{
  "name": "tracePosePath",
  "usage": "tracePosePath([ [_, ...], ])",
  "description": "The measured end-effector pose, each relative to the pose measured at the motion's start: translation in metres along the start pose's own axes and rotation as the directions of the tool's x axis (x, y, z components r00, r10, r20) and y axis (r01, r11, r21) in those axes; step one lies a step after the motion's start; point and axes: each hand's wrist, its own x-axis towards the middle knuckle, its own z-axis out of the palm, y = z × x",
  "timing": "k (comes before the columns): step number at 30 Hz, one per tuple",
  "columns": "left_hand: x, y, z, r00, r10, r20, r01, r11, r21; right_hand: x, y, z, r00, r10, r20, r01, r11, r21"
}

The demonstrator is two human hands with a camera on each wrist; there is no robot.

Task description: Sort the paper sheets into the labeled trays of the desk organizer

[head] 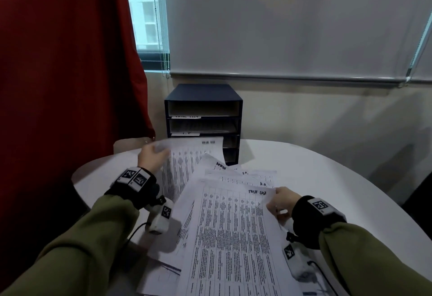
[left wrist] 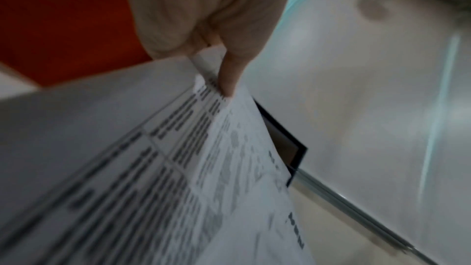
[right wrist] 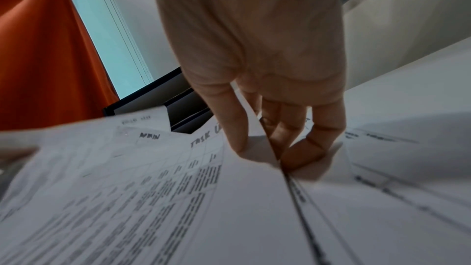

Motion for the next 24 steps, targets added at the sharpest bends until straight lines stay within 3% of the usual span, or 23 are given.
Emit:
tracePosePath([
  [2, -0.012, 0.030, -0.007, 0.971, 0.224, -0.090, -0.227, 0.974, -0.027, -0.002, 0.000, 0.001, 1.000, -0.012, -0.009, 0.012, 1.000, 0.017],
  [3, -0.015, 0.043, -0.012, 0.930, 0.339, -0.142, -0.343, 0.939, -0.004, -0.003, 0.000, 0.002, 1.000, -0.019, -0.010, 0.020, 1.000, 0.021],
  [5, -0.016, 0.064, -0.022, 0.802, 0.539, -0.256, -0.544, 0.837, 0.058, -0.008, 0.000, 0.002, 0.999, -0.039, 0.009, 0.038, 0.998, 0.054],
  [7, -0.015, 0.083, -0.031, 0.677, 0.646, -0.353, -0.660, 0.745, 0.099, -0.013, 0.000, -0.001, 0.997, -0.071, 0.043, 0.067, 0.993, 0.093],
  [9, -0.013, 0.099, -0.037, 0.632, 0.657, -0.411, -0.698, 0.713, 0.067, -0.020, -0.001, -0.004, 0.990, -0.120, 0.070, 0.103, 0.974, 0.203],
  [12, -0.008, 0.113, -0.040, 0.690, 0.623, -0.369, -0.687, 0.724, -0.060, -0.025, -0.002, -0.013, 0.962, -0.260, 0.079, 0.219, 0.914, 0.342],
  [14, 0.001, 0.111, -0.037, 0.756, 0.603, -0.255, -0.646, 0.749, -0.148, -0.027, -0.006, -0.020, 0.938, -0.343, 0.050, 0.289, 0.853, 0.433],
  [16, 0.008, 0.103, -0.028, 0.815, 0.576, -0.065, -0.577, 0.794, -0.191, -0.030, -0.015, -0.028, 0.921, -0.390, 0.015, 0.326, 0.789, 0.520],
  [18, 0.004, 0.094, -0.016, 0.859, 0.484, 0.165, -0.440, 0.864, -0.243, -0.034, -0.030, -0.034, 0.902, -0.433, -0.007, 0.353, 0.726, 0.590],
  [20, -0.009, 0.084, -0.003, 0.874, 0.363, 0.322, -0.258, 0.910, -0.324, -0.037, -0.045, -0.036, 0.884, -0.467, -0.012, 0.371, 0.687, 0.625],
  [24, -0.019, 0.072, 0.013, 0.882, 0.190, 0.432, 0.022, 0.897, -0.441, -0.042, -0.067, -0.027, 0.876, -0.482, -0.005, 0.389, 0.701, 0.598],
])
